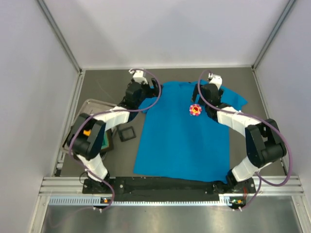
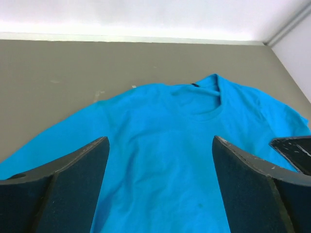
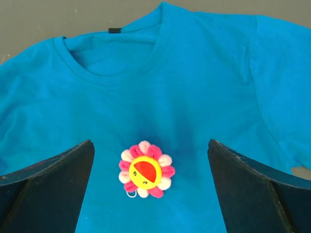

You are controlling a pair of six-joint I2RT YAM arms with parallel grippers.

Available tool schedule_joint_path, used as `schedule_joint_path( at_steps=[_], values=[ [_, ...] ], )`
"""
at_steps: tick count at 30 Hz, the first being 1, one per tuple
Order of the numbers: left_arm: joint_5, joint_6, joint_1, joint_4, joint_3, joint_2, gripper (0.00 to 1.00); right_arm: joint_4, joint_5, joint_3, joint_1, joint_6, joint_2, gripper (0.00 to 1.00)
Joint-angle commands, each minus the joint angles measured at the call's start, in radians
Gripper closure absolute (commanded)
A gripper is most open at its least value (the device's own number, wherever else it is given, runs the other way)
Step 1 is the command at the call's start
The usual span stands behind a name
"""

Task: Remove the brooch from the garment

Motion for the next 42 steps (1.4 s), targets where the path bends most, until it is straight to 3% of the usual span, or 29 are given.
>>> schedule_joint_path(
  at_steps=[1, 6, 10, 14, 26, 42],
  values=[
    [0.083, 0.042, -0.061, 0.095, 0.111, 0.123, 0.11, 0.077, -0.116, 0.035, -0.031, 0.002, 0.028, 0.01],
    [0.242, 0.033, -0.109, 0.020, 0.274, 0.281, 0.19, 0.042, -0.199, 0.013, -0.088, -0.012, 0.036, 0.01],
    [0.325, 0.061, -0.150, -0.046, 0.349, 0.337, 0.22, 0.137, -0.358, -0.104, -0.168, 0.015, -0.026, 0.01],
    [0.414, 0.027, -0.179, -0.082, 0.397, 0.407, 0.34, 0.193, -0.457, -0.191, -0.205, 0.110, -0.062, 0.01],
    [0.410, 0.007, -0.219, -0.134, 0.450, 0.513, 0.53, 0.291, -0.584, -0.236, -0.231, 0.186, -0.021, 0.32],
    [0.385, -0.001, -0.222, -0.159, 0.515, 0.591, 0.58, 0.317, -0.615, -0.202, -0.231, 0.184, 0.088, 0.42]
  ],
)
